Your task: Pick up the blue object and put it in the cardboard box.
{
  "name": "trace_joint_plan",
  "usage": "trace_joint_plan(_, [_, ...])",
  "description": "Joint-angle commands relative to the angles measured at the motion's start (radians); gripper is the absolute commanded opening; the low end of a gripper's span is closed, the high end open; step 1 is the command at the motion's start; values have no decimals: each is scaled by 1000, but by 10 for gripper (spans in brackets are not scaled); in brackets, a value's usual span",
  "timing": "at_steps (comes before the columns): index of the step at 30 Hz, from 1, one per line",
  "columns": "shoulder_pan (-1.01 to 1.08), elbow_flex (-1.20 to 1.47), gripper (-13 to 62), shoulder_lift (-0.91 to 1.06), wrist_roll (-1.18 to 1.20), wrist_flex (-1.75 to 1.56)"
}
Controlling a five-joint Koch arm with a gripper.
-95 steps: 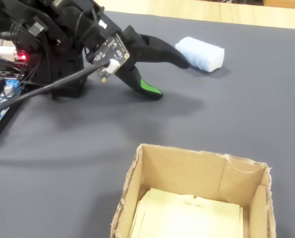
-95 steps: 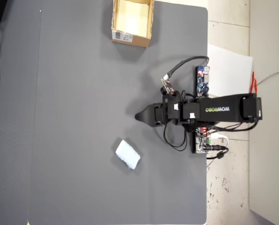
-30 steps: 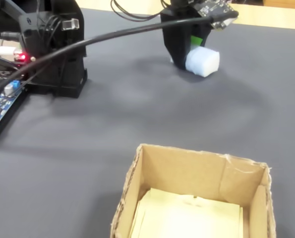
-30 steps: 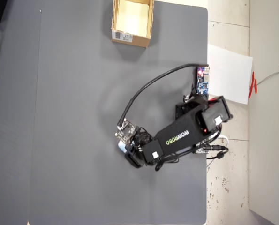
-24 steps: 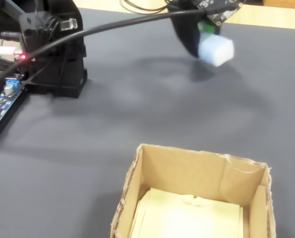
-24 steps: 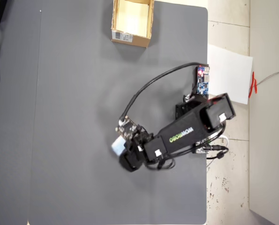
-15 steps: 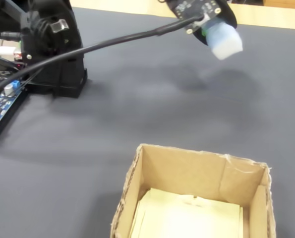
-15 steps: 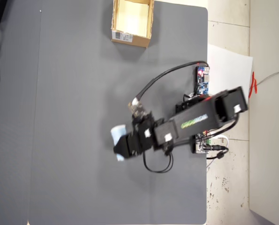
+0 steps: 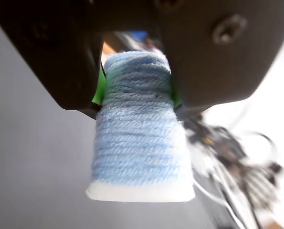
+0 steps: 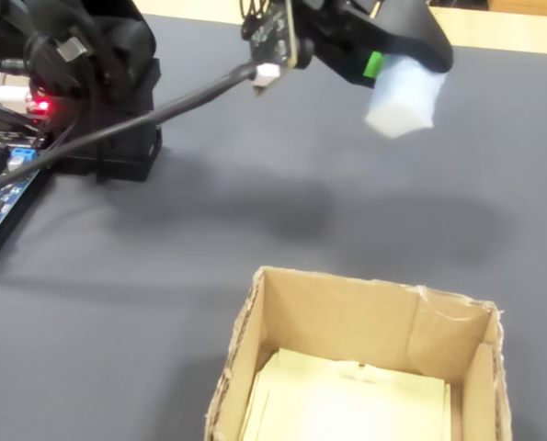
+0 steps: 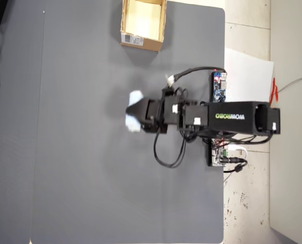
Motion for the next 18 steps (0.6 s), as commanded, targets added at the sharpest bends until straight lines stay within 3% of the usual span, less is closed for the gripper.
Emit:
trace_joint_plan(1, [18, -25, 26, 32, -31, -91])
trace_joint_plan(12, [359, 5, 26, 34, -103, -216])
trace_joint_plan(18, [540, -156, 26, -109, -103, -218])
